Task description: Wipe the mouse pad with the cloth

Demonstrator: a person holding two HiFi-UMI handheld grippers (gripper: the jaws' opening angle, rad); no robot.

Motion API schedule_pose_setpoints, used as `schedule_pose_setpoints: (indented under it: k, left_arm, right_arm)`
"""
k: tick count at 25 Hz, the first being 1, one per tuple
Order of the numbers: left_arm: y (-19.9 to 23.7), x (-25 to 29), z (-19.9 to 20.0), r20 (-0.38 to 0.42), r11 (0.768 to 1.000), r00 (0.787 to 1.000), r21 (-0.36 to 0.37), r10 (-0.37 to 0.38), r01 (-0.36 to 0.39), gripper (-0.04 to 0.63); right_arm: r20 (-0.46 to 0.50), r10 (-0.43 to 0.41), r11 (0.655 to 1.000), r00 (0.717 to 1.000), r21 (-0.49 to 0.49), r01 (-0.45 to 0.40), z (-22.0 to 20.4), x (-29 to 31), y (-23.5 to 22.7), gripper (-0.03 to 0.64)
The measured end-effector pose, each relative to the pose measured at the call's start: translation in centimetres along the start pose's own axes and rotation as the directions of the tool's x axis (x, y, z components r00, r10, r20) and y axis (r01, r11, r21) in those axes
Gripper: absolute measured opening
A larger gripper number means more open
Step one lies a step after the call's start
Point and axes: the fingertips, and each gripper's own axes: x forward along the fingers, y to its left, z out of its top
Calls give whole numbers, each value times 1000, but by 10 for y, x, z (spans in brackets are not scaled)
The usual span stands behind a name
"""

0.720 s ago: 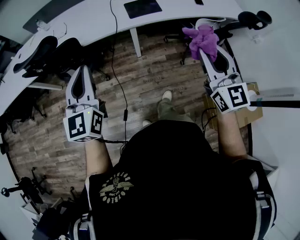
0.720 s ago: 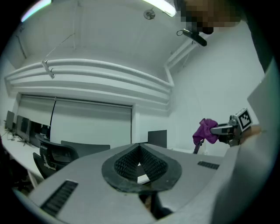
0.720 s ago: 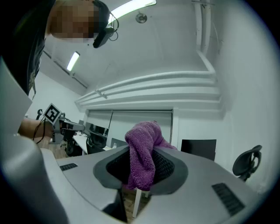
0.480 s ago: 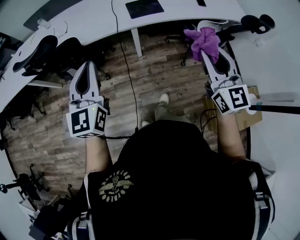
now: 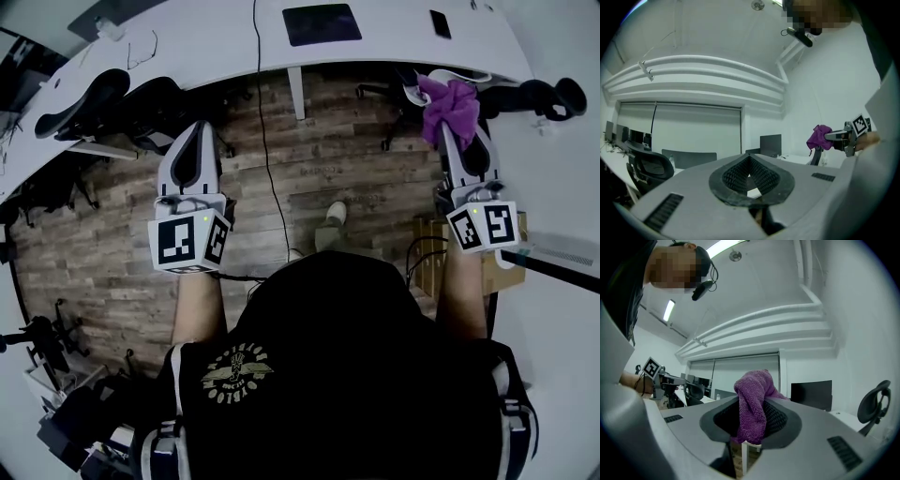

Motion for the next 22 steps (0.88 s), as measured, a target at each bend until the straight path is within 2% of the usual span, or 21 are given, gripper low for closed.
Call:
schedule_pose_setpoints:
  k: [12, 22]
  left_arm:
    - [-11, 70, 19, 29, 999, 999, 50, -18, 17, 2]
    - [-31, 113, 40, 63, 995, 997, 76, 54, -59, 2]
  right_arm:
    - [0, 57, 998, 998, 2, -57, -2, 47, -50, 112]
    - [20, 88, 996, 996, 23, -89, -2, 65, -107, 112]
